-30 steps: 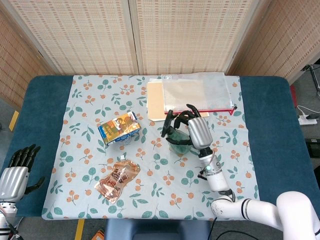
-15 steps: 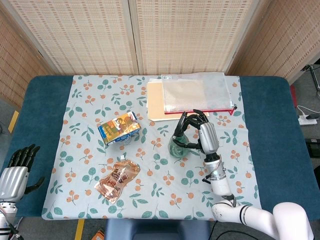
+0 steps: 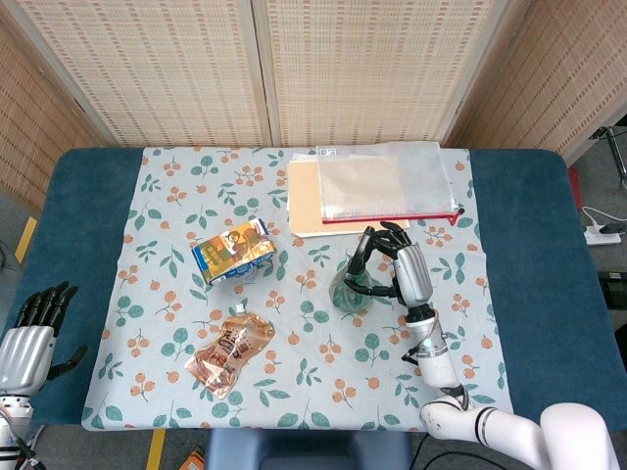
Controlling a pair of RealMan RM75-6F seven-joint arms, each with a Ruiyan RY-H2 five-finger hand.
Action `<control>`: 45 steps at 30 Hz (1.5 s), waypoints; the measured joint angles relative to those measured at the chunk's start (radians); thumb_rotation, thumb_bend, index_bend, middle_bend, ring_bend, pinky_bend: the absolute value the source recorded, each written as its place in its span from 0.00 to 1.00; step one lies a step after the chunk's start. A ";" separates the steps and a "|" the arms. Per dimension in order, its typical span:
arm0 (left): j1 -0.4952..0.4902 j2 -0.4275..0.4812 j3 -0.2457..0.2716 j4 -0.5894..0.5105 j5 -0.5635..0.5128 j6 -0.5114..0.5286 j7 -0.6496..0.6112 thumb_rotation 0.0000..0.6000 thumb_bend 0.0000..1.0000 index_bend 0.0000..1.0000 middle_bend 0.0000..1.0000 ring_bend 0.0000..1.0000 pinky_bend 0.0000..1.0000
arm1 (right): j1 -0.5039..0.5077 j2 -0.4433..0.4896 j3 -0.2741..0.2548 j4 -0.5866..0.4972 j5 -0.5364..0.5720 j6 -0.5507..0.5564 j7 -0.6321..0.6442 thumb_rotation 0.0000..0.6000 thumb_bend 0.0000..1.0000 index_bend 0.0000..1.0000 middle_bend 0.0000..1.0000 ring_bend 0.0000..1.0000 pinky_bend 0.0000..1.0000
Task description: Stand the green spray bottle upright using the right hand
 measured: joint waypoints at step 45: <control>0.000 -0.003 0.000 -0.001 -0.001 0.001 0.012 1.00 0.25 0.00 0.00 0.00 0.00 | -0.072 0.140 -0.073 -0.099 -0.040 -0.138 -0.066 1.00 0.00 0.01 0.23 0.00 0.00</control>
